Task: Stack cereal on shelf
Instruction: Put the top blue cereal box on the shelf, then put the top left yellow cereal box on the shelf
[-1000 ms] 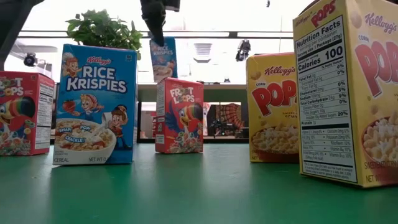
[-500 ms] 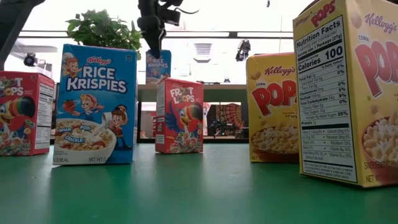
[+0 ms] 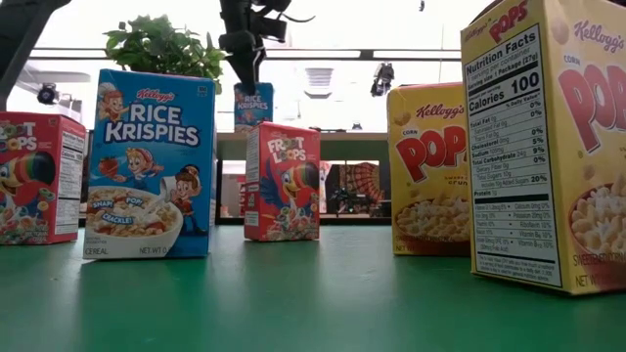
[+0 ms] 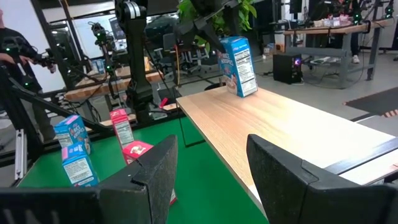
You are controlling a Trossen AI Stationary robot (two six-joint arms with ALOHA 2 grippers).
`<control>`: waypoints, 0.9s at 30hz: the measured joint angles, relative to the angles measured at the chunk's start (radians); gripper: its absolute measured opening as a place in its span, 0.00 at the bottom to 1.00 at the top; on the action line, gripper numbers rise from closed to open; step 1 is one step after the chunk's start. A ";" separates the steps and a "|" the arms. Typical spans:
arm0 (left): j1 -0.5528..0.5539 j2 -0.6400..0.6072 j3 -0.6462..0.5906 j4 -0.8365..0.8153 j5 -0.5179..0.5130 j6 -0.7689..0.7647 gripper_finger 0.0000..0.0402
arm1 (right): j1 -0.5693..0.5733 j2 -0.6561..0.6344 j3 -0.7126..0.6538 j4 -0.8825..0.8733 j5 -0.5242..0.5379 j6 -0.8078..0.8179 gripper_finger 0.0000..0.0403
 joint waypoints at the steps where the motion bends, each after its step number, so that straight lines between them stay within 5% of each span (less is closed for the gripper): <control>1: 0.000 0.000 0.003 0.000 0.000 0.000 0.50 | 0.000 0.000 0.000 0.000 0.000 0.000 0.45; 23: -0.051 0.000 0.186 -0.023 0.002 -0.088 0.54 | 0.000 0.000 0.000 0.001 0.000 -0.002 0.45; 27: -0.111 -0.005 0.203 0.017 0.075 -0.152 0.54 | 0.000 0.000 0.000 0.001 0.000 -0.002 0.45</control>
